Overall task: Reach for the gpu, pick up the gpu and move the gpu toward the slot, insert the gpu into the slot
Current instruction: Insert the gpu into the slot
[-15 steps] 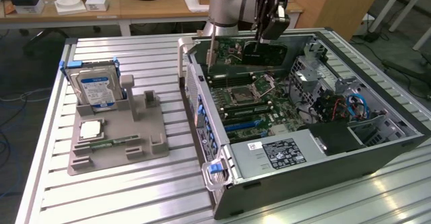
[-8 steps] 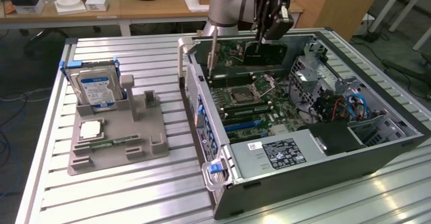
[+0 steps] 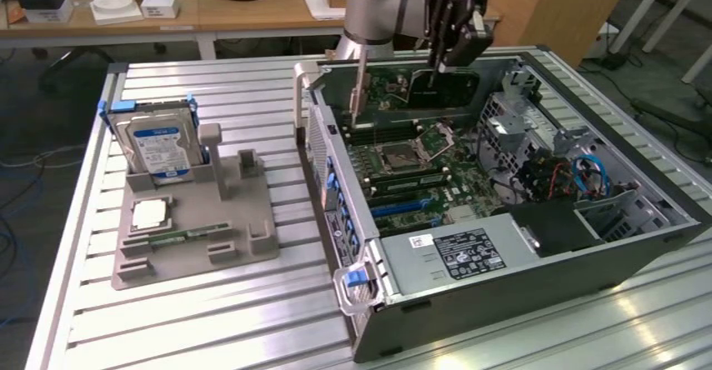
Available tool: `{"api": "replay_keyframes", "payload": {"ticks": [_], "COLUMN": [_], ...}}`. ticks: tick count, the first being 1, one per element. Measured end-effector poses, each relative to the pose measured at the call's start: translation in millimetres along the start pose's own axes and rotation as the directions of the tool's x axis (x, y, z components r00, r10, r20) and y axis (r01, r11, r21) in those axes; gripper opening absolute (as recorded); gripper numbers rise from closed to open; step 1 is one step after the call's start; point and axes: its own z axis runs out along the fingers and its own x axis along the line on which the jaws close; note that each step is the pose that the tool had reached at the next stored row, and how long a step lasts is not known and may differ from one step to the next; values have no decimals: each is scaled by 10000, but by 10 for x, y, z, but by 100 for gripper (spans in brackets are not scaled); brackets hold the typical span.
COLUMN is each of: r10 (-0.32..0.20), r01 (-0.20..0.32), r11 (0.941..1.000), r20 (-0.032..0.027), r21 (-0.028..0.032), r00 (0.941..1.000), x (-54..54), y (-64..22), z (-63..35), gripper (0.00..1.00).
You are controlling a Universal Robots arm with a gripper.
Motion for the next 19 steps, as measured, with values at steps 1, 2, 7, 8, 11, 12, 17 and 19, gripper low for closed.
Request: {"api": "replay_keyframes", "payload": {"ticks": [1, 2, 7, 8, 11, 12, 17, 19], "r10": [0, 0, 1, 2, 2, 2, -2, 4], "r01": [0, 0, -1, -2, -2, -2, 0, -6], "r11": [10000, 10000, 10000, 9999, 9998, 9996, 9990, 9990], "r20": [0, 1, 6, 7, 15, 22, 36, 37], "r21": [0, 1, 88, 113, 214, 278, 445, 457], "r00": [10000, 10000, 10000, 10000, 10000, 10000, 10000, 10000], "x": [-1, -3, -7, -7, -8, -9, -9, -9], "y": [-15, -29, -62, -66, -77, -79, -85, -84], "z": [2, 5, 14, 16, 22, 24, 43, 76], "gripper": [26, 26, 26, 26, 26, 26, 26, 26]}}
